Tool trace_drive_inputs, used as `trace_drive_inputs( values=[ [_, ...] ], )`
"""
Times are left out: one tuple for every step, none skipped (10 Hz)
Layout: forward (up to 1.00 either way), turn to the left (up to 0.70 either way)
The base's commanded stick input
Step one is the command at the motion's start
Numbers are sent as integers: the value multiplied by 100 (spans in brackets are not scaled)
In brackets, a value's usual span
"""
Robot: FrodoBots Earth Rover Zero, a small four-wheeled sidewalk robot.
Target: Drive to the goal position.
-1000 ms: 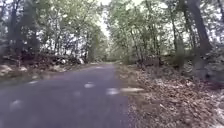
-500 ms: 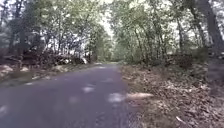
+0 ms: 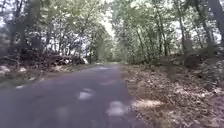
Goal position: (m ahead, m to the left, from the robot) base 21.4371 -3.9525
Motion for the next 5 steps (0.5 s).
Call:
trace_drive_inputs(
  values=[
    [70,0],
    [70,0],
    [70,10],
    [70,13],
    [70,14]
  ],
)
